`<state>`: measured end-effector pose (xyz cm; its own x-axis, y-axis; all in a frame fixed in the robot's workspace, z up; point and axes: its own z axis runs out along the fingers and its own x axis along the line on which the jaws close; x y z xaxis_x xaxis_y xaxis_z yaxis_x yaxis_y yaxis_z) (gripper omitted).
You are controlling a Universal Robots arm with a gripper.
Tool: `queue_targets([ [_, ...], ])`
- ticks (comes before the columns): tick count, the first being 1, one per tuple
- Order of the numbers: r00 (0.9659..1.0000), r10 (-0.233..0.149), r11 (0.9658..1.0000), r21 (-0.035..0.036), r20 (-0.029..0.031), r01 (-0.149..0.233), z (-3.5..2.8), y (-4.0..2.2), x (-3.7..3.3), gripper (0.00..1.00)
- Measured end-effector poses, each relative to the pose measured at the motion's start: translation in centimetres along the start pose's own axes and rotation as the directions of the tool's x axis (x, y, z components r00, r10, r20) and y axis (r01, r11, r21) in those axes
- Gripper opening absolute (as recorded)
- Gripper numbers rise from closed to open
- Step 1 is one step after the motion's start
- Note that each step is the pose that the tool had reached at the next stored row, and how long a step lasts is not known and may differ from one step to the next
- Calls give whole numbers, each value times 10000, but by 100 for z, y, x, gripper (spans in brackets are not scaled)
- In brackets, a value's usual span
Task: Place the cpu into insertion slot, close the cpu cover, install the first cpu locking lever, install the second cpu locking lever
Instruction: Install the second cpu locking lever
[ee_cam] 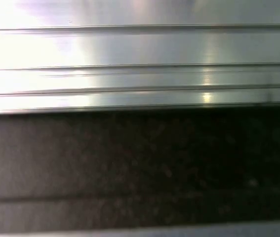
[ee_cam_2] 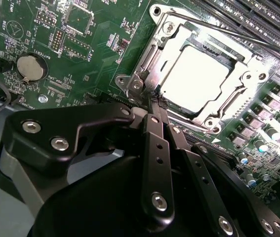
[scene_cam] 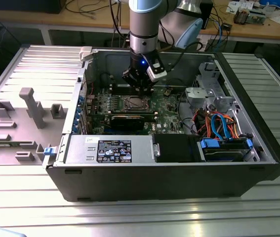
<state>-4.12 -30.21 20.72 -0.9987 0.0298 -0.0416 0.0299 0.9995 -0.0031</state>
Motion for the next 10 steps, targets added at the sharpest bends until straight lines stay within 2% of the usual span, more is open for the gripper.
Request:
queue_targets([
  [10, 10000, 0, 10000, 3, -5, 0, 8, -6, 0, 11],
])
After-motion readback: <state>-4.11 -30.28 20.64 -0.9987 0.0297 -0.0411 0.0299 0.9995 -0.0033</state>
